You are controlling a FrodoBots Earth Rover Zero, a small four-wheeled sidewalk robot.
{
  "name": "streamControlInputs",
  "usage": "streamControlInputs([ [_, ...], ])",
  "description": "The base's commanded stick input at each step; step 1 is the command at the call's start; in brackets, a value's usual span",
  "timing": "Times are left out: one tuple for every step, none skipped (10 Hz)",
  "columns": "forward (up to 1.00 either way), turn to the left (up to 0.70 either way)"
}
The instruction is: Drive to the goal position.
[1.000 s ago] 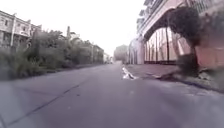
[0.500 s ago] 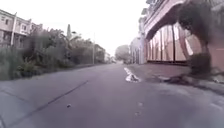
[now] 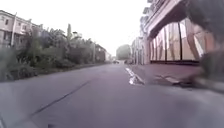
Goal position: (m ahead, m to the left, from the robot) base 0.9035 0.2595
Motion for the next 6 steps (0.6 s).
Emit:
streamControlInputs([
  [1.00,-0.20],
  [1.00,-0.26],
  [1.00,-0.32],
  [1.00,-0.37],
  [1.00,-0.40],
  [1.00,-0.40],
])
